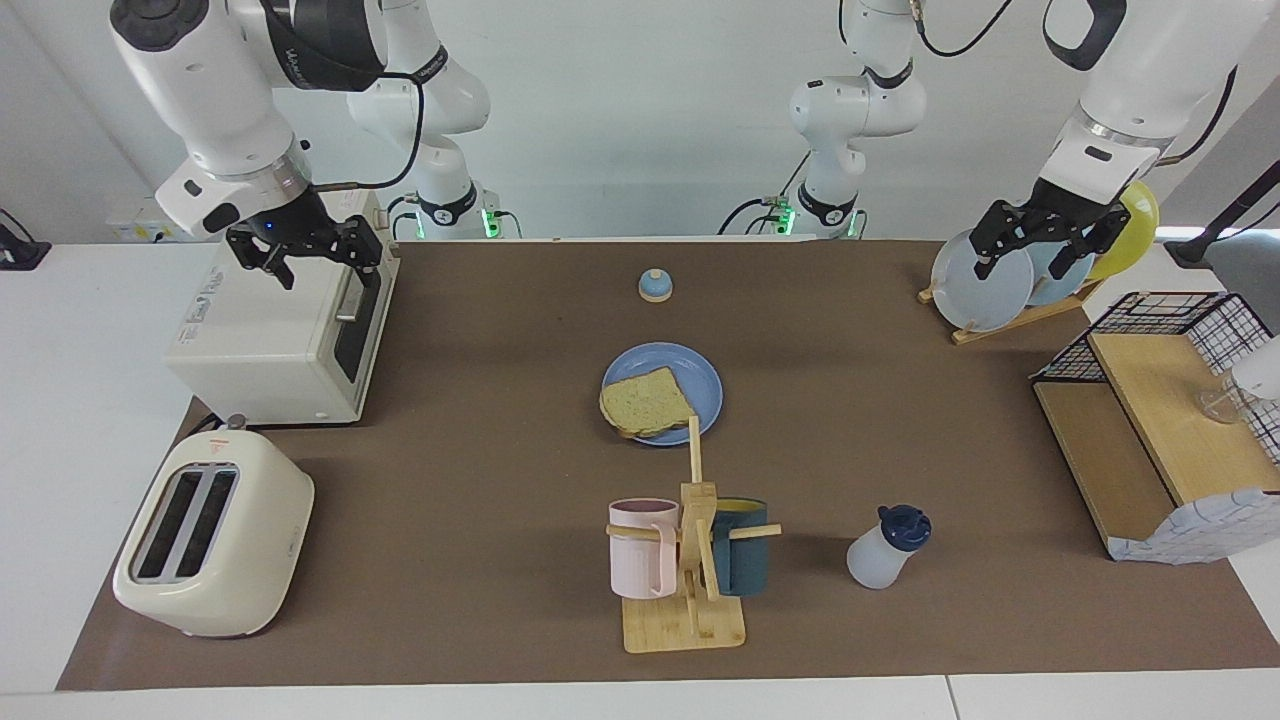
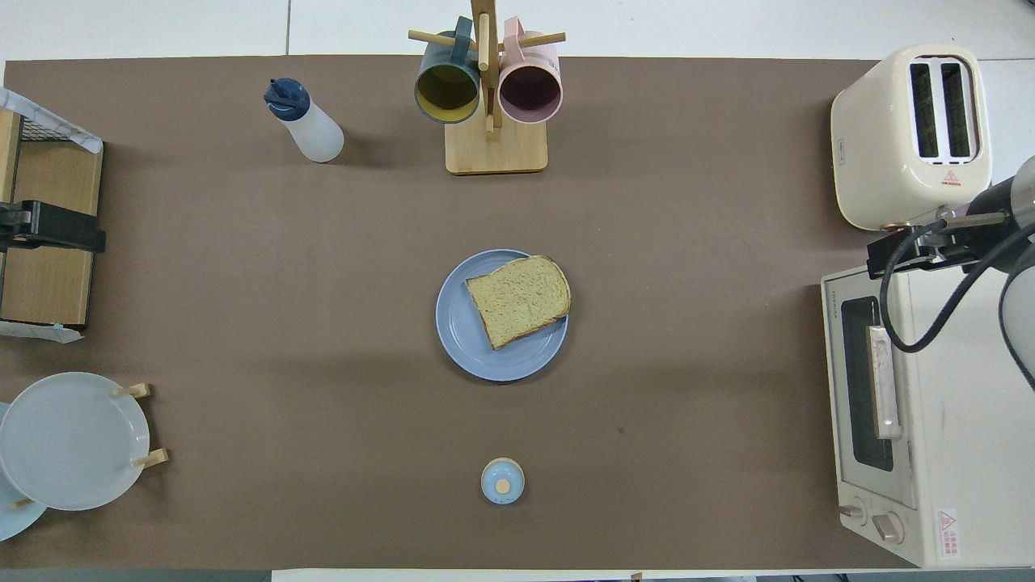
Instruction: Put bread on plate and add seasoning
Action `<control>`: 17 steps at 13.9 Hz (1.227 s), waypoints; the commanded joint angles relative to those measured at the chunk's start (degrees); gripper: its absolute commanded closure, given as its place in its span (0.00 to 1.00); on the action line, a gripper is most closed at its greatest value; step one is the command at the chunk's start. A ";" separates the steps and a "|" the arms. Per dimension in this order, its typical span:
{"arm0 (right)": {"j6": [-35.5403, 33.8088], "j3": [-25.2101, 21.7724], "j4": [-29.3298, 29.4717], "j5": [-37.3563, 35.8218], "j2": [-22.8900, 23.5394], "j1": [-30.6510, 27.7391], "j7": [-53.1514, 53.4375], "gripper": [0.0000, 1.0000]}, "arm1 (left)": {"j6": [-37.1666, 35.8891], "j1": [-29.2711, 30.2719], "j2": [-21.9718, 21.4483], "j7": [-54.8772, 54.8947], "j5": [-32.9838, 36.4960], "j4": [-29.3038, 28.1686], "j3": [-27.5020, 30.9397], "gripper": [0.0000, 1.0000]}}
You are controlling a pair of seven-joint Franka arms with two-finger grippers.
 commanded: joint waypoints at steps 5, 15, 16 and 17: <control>-0.49 0.19 -1.19 -0.07 -1.31 -0.15 -1.57 0.00 | 0.07 -0.27 -1.36 -0.12 0.36 -1.44 0.34 0.00; 7.72 0.37 -6.59 14.09 -2.62 0.38 -4.99 0.00 | 0.16 -0.19 -1.36 -0.12 0.36 -1.44 0.25 0.00; 12.12 0.45 -9.51 17.38 -3.07 2.12 -4.91 0.00 | 0.07 -0.19 -1.36 -0.12 0.36 -1.44 0.25 0.00; 16.08 0.37 -11.54 20.03 -2.46 5.19 -4.82 0.00 | 0.07 -0.19 -1.36 -0.12 0.36 -1.53 0.34 0.00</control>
